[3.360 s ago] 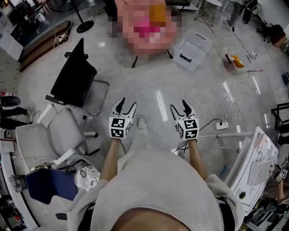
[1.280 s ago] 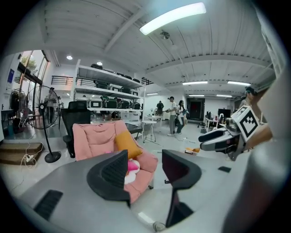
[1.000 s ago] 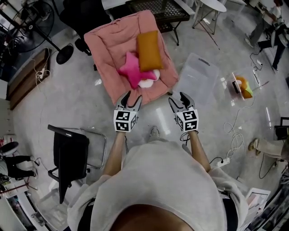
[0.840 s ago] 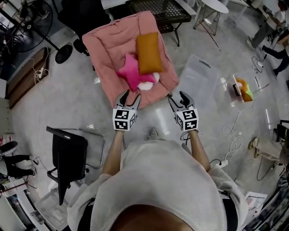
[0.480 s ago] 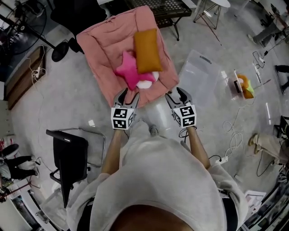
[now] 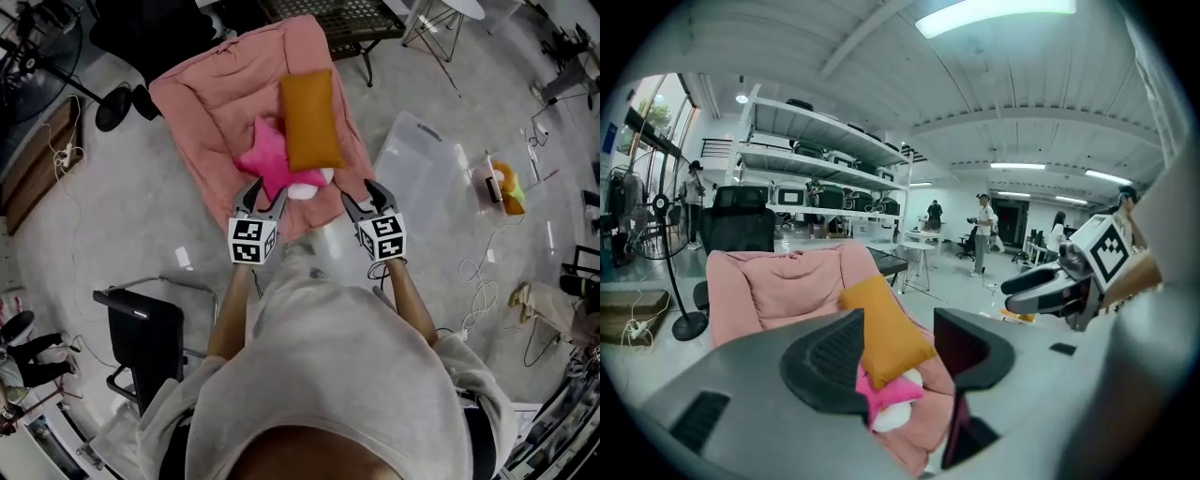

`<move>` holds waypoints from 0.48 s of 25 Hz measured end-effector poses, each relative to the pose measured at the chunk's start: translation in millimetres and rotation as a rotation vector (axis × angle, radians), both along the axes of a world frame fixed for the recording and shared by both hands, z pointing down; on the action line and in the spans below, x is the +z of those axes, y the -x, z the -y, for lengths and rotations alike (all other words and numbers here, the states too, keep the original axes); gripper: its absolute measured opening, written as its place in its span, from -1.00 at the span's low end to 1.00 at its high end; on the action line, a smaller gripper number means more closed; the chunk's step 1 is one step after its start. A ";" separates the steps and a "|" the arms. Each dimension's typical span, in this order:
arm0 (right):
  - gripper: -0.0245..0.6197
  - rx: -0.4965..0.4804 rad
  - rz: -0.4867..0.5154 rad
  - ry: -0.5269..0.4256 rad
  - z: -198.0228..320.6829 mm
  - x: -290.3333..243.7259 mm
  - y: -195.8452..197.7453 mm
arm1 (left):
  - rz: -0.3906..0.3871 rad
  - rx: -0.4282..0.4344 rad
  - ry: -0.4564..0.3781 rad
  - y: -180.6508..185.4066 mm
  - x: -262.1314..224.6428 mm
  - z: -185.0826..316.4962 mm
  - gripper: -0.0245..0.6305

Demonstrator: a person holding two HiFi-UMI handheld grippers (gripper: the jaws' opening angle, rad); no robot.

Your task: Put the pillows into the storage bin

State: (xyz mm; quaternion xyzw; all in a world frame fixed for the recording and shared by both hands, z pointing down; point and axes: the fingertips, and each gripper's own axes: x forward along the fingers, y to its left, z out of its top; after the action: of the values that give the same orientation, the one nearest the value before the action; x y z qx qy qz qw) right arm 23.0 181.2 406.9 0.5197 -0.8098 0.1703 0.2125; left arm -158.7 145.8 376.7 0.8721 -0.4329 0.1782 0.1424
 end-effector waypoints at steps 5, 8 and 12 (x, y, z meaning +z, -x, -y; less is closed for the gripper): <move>-0.15 0.004 -0.039 0.037 53.0 5.6 10.5 | -0.023 -0.009 0.003 19.0 -1.0 60.6 -0.22; -0.14 0.013 -0.053 0.064 77.2 14.8 13.9 | -0.033 -0.010 0.015 25.4 3.6 89.4 -0.22; -0.12 0.031 -0.059 0.099 98.0 26.7 12.3 | -0.035 0.017 0.037 21.2 11.3 112.8 -0.23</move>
State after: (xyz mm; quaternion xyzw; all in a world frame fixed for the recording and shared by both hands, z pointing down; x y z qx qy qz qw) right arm 10.7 83.3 433.6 0.5260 -0.7855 0.1978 0.2590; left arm -179.9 33.0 388.0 0.8758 -0.4198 0.1723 0.1644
